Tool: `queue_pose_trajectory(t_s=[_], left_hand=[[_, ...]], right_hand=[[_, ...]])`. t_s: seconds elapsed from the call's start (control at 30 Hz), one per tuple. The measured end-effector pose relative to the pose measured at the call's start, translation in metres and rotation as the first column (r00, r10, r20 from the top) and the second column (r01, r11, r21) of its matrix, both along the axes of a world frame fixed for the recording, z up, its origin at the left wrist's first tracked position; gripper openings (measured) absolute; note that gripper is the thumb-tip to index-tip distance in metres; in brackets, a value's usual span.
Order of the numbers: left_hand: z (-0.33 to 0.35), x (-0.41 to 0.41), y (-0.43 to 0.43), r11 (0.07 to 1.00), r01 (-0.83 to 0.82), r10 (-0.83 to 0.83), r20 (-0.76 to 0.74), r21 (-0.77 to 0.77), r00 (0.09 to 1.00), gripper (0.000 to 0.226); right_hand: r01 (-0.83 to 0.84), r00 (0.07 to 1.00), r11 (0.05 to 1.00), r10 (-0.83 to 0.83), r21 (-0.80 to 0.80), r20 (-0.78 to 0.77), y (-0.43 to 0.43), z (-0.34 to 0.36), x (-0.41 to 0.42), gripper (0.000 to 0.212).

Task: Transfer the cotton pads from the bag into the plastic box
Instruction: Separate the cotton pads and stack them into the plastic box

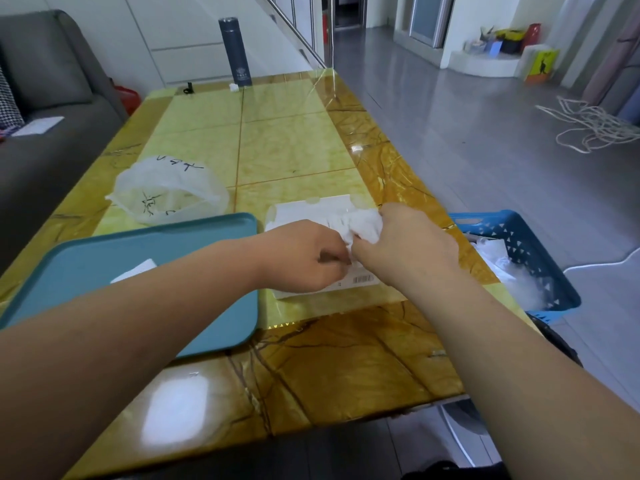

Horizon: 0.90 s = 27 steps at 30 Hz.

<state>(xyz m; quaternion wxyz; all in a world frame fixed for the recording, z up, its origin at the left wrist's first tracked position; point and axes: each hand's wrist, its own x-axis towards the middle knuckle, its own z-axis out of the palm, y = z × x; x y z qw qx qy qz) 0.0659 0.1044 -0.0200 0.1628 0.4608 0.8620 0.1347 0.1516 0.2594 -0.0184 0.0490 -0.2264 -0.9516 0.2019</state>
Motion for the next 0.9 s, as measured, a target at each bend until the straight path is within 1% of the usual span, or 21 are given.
queue_pose_trajectory(t_s=[0.1, 0.2, 0.3, 0.4, 0.5, 0.6, 0.67, 0.73, 0.77, 0.83, 0.87, 0.9], left_hand=[[0.000, 0.002, 0.000, 0.997, -0.068, 0.066, 0.085, 0.032, 0.994, 0.021], [-0.003, -0.001, -0.004, 0.979, -0.151, 0.129, 0.163, 0.136, 0.978, 0.017], [-0.004, -0.002, -0.007, 0.957, -0.210, 0.166, 0.219, 0.200, 0.962, 0.015], [-0.005, -0.001, -0.008, 0.953, -0.223, 0.179, 0.212, 0.204, 0.961, 0.015], [-0.009, 0.000, -0.008, 0.954, -0.196, 0.163, 0.157, 0.228, 0.974, 0.013], [-0.014, 0.001, -0.007, 0.954, -0.185, 0.164, 0.105, 0.235, 0.981, 0.012], [-0.016, 0.001, -0.007, 0.952, -0.191, 0.175, 0.085, 0.241, 0.981, 0.012], [-0.017, 0.002, -0.007, 0.953, -0.192, 0.180, 0.072, 0.233, 0.981, 0.012], [-0.017, 0.003, -0.006, 0.955, -0.190, 0.180, 0.065, 0.227, 0.982, 0.012], [-0.017, 0.004, -0.005, 0.957, -0.184, 0.177, 0.055, 0.224, 0.983, 0.011], [-0.017, 0.004, -0.005, 0.958, -0.182, 0.174, 0.052, 0.224, 0.983, 0.011], [-0.016, 0.004, -0.004, 0.958, -0.180, 0.173, 0.052, 0.222, 0.984, 0.013]], right_hand=[[0.023, 0.997, 1.000, -0.023, 0.004, 0.075, -0.007, 0.008, -0.011, 0.030], [0.028, 0.988, 1.000, -0.029, 0.009, 0.150, -0.014, 0.015, -0.019, 0.031], [0.019, 0.977, 0.997, -0.034, 0.072, 0.211, -0.019, 0.016, -0.022, 0.031], [0.028, 0.973, 0.994, -0.052, 0.108, 0.224, -0.024, 0.013, -0.026, 0.030], [0.031, 0.971, 0.995, -0.053, 0.095, 0.231, -0.026, 0.011, -0.026, 0.027], [-0.047, 0.962, 0.996, 0.025, 0.077, 0.272, -0.025, 0.013, -0.021, 0.018], [-0.117, 0.951, 0.992, 0.102, 0.036, 0.293, -0.023, 0.014, -0.014, 0.018], [-0.140, 0.961, 0.990, 0.128, 0.034, 0.244, -0.021, 0.014, -0.007, 0.024], [-0.126, 0.977, 0.990, 0.112, 0.067, 0.181, -0.020, 0.014, -0.005, 0.025], [-0.087, 0.996, 0.989, 0.082, 0.119, 0.043, -0.017, 0.014, -0.005, 0.017], [-0.072, 0.997, 0.992, 0.071, 0.104, 0.011, -0.016, 0.014, -0.006, 0.013], [-0.056, 0.998, 0.995, 0.056, 0.081, 0.010, -0.016, 0.013, -0.007, 0.013]])
